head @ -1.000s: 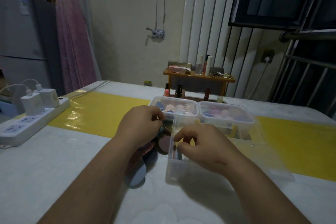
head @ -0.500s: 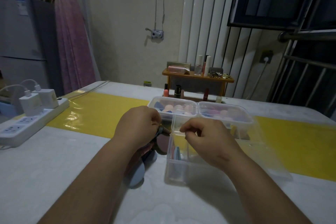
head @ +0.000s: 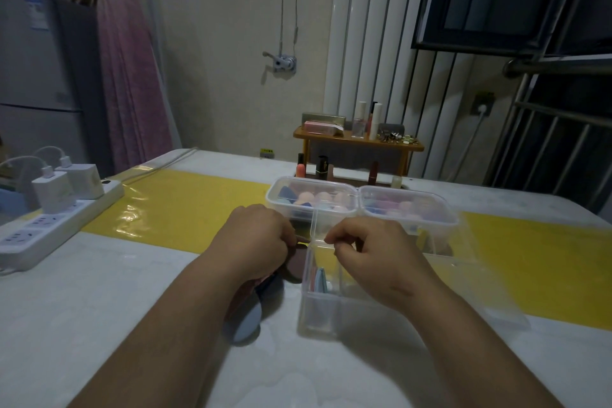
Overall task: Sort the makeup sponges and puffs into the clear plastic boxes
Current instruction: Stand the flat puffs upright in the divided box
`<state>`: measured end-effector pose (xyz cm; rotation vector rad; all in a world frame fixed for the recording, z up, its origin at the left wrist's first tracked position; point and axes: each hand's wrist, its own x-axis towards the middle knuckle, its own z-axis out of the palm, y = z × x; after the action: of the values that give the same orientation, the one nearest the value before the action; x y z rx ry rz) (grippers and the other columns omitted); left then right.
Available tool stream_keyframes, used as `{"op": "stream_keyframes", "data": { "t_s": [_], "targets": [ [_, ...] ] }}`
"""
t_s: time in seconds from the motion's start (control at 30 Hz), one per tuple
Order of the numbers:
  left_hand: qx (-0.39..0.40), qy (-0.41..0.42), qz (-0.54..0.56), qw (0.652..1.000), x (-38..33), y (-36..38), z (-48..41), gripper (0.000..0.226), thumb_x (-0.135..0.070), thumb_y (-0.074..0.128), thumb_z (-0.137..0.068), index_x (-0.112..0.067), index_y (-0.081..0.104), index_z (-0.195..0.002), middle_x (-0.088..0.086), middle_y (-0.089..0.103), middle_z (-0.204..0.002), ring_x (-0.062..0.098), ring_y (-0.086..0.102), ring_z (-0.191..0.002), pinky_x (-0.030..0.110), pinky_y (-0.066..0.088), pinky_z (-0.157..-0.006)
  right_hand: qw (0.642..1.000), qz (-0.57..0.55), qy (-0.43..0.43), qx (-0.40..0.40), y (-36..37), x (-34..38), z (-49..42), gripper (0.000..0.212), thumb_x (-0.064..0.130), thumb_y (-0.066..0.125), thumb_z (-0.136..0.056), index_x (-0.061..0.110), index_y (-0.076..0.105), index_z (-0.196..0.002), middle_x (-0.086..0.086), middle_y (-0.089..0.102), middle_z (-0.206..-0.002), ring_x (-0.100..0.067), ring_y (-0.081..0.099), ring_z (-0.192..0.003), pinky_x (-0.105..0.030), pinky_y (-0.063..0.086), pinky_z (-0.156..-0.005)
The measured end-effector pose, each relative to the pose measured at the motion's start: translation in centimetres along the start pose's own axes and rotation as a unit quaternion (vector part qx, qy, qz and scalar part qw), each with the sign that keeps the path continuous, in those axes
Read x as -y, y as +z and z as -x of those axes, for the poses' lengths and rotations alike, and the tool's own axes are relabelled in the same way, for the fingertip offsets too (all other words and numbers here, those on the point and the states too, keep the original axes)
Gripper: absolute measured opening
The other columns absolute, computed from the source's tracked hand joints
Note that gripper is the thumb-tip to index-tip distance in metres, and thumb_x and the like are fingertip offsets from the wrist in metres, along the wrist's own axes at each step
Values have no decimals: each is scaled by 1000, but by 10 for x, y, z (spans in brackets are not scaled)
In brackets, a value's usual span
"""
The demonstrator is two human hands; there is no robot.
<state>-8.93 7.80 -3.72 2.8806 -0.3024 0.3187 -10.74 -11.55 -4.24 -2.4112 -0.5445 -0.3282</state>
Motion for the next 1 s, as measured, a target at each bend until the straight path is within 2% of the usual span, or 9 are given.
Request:
{"op": "stream_keyframes", "data": {
  "t_s": [0.13,0.33,0.43,0.57,0.63,0.73,0.87,0.93,1.0],
  "targets": [
    [-15,2,16,1000,-1,-2,1,38,-14,54,-82,-35,75,-106,-5,69,-111,20,54,-102,32,40,-87,1000,1,0,2,1,0,0,23,23,55,-95,37,69,-106,29,58,-90,6,56,-88,-15,47,-77],
    [-125,3,39,991,1,-3,-2,30,-19,56,-83,-33,76,-100,-9,72,-104,17,55,-96,36,44,-87,1000,-3,3,0,0,1,1,23,22,55,-95,36,70,-107,27,57,-90,4,57,-89,-20,51,-81],
    [-159,-26,87,983,1,-3,-3,27,-18,57,-85,-28,76,-101,-6,71,-105,15,55,-95,31,43,-81,1000,-15,4,-8,-1,1,1,23,21,55,-96,35,70,-106,26,59,-93,3,57,-92,-21,51,-83],
    [-198,-60,235,950,-2,-4,-2,19,-11,62,-86,-25,74,-91,-6,69,-93,8,59,-82,9,40,-63,999,-21,7,-24,-2,1,2,22,21,55,-97,33,70,-107,22,61,-96,1,58,-92,-22,52,-84],
    [-205,-69,306,927,-3,-5,-2,20,-7,64,-87,-25,71,-83,-8,67,-83,4,58,-70,5,41,-53,999,-23,10,-32,-2,1,1,22,21,56,-97,33,70,-107,22,61,-96,1,58,-91,-24,53,-84],
    [-194,-76,392,896,-4,-4,-3,24,-4,67,-86,-26,70,-77,-5,69,-81,5,57,-61,7,39,-45,999,-26,15,-39,-2,0,1,21,20,56,-96,32,71,-106,20,62,-96,1,58,-89,-23,53,-82],
    [-169,-82,473,861,-5,-5,-3,22,-1,70,-83,-22,71,-77,-3,70,-77,6,58,-63,9,41,-46,998,-23,21,-62,-2,-2,-2,21,20,57,-96,32,70,-106,21,62,-94,4,56,-82,-13,46,-72],
    [-149,-86,509,843,-6,-6,-3,20,1,71,-82,-18,72,-78,-2,70,-75,6,61,-64,11,44,-50,996,-41,33,-70,-2,-2,-2,22,22,56,-97,34,67,-112,21,63,-99,5,56,-83,-15,49,-75],
    [-125,-90,542,826,-5,-6,-4,18,3,72,-80,-16,73,-78,1,73,-76,14,66,-72,22,50,-60,993,-78,45,-75,-1,-2,-2,25,25,56,-98,38,61,-119,16,67,-108,3,60,-90,-22,54,-80]
  ]
}}
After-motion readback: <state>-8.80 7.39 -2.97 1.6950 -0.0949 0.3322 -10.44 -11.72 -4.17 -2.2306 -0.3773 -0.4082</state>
